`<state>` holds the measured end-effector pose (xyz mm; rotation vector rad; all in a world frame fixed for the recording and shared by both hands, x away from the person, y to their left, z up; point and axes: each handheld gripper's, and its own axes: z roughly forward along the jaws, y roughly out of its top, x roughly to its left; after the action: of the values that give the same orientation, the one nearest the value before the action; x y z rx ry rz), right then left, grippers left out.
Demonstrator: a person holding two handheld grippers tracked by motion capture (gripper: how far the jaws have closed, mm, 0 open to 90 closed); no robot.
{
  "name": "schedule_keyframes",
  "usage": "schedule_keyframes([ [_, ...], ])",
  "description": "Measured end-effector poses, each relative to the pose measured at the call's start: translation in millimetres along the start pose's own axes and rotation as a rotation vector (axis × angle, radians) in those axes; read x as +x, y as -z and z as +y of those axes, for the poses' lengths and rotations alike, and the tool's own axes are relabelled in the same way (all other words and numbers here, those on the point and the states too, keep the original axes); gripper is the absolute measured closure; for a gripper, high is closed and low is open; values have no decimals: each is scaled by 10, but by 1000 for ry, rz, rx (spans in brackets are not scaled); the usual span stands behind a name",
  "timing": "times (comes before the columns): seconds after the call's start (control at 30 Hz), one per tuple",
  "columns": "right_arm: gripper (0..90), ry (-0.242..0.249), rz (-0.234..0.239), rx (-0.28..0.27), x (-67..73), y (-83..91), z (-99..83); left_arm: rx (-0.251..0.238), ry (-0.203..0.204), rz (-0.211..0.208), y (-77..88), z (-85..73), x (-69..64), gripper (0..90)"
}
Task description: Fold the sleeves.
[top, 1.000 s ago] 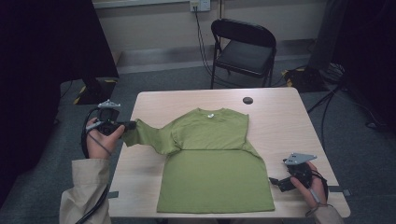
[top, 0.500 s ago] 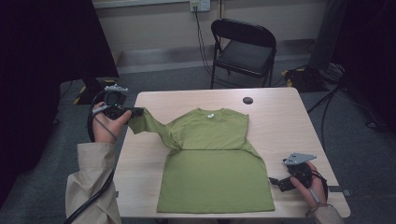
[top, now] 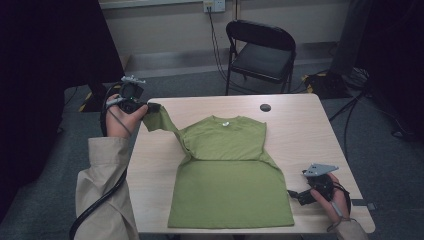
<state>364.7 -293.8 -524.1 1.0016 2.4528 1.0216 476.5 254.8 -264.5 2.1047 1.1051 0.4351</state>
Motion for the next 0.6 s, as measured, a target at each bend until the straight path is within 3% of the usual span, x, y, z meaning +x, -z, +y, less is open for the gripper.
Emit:
schedule_keyframes([
  [0.6,0,2,2,0,-1,-4,4,43,-102,-84,-387,305,-344,877],
])
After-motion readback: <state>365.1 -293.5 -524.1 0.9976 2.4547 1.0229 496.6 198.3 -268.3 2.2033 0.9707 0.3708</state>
